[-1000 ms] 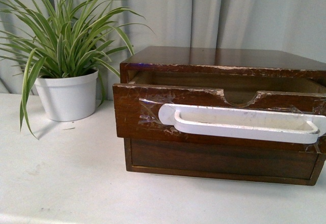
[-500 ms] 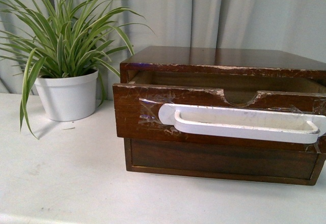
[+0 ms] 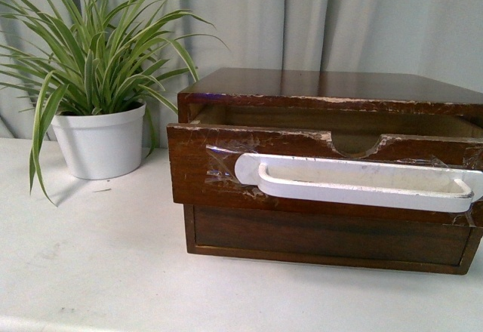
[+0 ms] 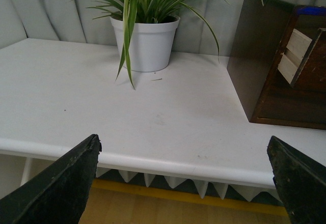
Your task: Open drawer
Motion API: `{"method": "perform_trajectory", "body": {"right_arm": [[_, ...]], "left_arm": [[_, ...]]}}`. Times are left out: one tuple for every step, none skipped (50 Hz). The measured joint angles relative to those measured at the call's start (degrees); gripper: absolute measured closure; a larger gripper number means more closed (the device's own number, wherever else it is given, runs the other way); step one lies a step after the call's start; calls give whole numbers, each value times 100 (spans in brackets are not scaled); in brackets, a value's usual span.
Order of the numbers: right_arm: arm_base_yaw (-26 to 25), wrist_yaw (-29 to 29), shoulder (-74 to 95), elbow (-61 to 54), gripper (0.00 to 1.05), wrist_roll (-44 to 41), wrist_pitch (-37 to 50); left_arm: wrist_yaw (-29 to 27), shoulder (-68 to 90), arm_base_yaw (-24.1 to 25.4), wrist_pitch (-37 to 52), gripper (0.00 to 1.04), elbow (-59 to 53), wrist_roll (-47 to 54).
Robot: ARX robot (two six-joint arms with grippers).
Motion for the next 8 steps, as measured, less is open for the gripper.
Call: {"method": "perform_trajectory", "body": {"right_arm": [[0,0,-2,0,9,0,0],[0,0,0,0,9,0,0],[0,0,-2,0,9,0,0],[0,0,0,0,9,0,0],[0,0,-2,0,9,0,0],[0,0,-2,0,9,0,0],[0,0,0,0,9,0,0],[0,0,0,0,9,0,0]], "left_arm": [[0,0,0,0,6,0,0],[0,0,0,0,6,0,0],[0,0,2,0,6,0,0],[0,0,0,0,6,0,0],[0,0,2,0,6,0,0],[0,0,2,0,6,0,0],[0,0,0,0,6,0,0],[0,0,0,0,6,0,0]]}}
